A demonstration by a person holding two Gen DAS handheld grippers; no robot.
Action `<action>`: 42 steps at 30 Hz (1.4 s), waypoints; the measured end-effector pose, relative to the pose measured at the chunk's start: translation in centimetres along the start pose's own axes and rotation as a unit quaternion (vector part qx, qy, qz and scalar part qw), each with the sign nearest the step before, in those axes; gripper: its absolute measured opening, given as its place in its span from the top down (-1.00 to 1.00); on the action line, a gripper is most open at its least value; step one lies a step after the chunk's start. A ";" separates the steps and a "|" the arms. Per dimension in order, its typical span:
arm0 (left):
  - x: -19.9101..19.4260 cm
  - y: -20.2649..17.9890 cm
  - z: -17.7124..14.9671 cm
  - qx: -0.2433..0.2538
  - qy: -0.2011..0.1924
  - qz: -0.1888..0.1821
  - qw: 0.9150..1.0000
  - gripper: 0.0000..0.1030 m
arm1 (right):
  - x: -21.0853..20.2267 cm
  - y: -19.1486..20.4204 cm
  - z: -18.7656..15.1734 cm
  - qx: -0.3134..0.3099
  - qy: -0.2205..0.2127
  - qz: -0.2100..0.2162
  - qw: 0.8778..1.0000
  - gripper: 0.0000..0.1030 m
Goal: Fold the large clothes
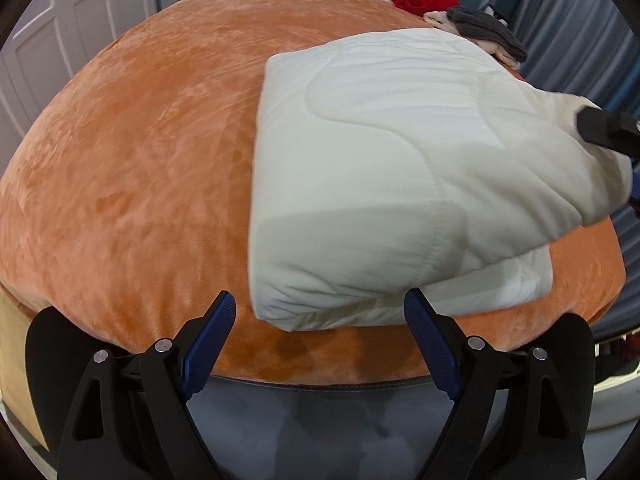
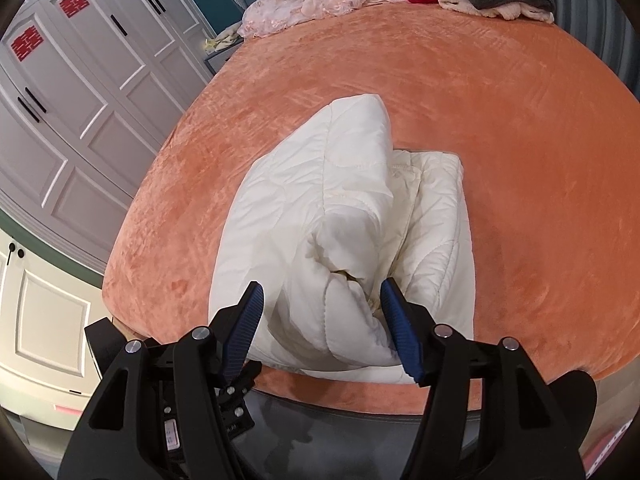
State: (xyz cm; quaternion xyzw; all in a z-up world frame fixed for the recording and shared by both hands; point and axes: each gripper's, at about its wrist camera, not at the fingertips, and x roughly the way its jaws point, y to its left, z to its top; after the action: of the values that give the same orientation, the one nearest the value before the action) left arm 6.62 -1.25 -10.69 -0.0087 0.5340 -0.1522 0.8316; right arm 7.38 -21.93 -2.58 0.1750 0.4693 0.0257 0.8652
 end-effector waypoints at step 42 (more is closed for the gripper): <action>1.4 0.3 -1.2 0.005 0.012 -0.006 1.000 0.63 | 1.1 -6.2 -8.5 -0.017 -0.007 -0.056 0.998 0.76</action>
State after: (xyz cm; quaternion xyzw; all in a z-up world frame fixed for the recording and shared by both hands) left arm 6.21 -1.17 -12.48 -0.0059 0.5428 -0.1603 0.8244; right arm 0.24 -25.12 -9.73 0.1339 0.4717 -0.0155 0.8714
